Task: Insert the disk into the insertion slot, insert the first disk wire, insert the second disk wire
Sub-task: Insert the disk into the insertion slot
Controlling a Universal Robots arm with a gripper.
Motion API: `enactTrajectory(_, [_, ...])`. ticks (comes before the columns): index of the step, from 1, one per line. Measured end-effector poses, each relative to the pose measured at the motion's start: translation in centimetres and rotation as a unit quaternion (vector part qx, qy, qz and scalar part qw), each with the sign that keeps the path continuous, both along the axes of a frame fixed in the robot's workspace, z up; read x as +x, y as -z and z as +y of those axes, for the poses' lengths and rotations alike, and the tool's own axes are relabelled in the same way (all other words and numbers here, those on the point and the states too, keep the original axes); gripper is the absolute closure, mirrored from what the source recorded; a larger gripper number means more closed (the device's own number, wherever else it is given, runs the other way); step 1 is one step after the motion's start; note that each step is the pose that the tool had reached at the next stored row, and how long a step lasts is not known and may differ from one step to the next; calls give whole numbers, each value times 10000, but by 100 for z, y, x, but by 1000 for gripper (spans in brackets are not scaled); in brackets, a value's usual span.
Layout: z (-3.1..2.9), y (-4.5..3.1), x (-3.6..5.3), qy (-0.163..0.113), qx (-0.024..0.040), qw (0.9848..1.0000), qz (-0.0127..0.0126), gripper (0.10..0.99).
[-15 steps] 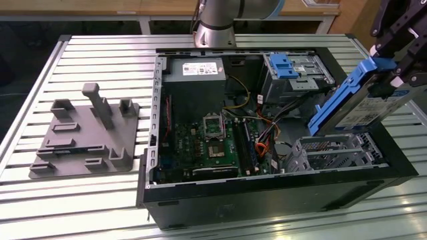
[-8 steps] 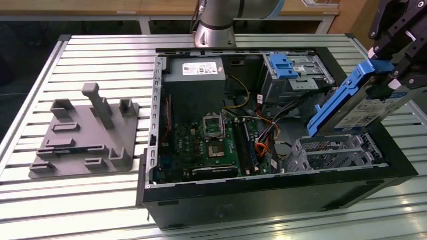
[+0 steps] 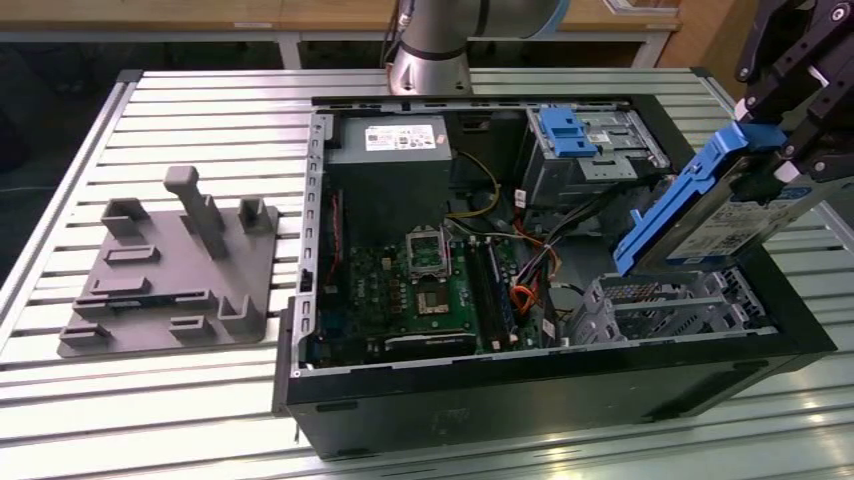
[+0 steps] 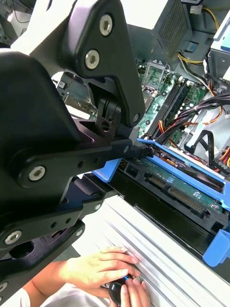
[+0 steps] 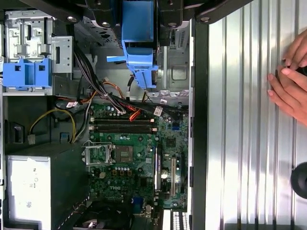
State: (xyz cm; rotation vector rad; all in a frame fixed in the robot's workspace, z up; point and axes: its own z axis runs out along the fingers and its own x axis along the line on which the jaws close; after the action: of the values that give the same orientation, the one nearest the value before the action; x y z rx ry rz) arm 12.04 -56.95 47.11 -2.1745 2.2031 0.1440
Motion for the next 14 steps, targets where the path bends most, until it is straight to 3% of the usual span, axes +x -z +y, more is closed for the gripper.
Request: enactTrajectory(14, [-9, 38, 0, -36, 0, 10000, 0, 722])
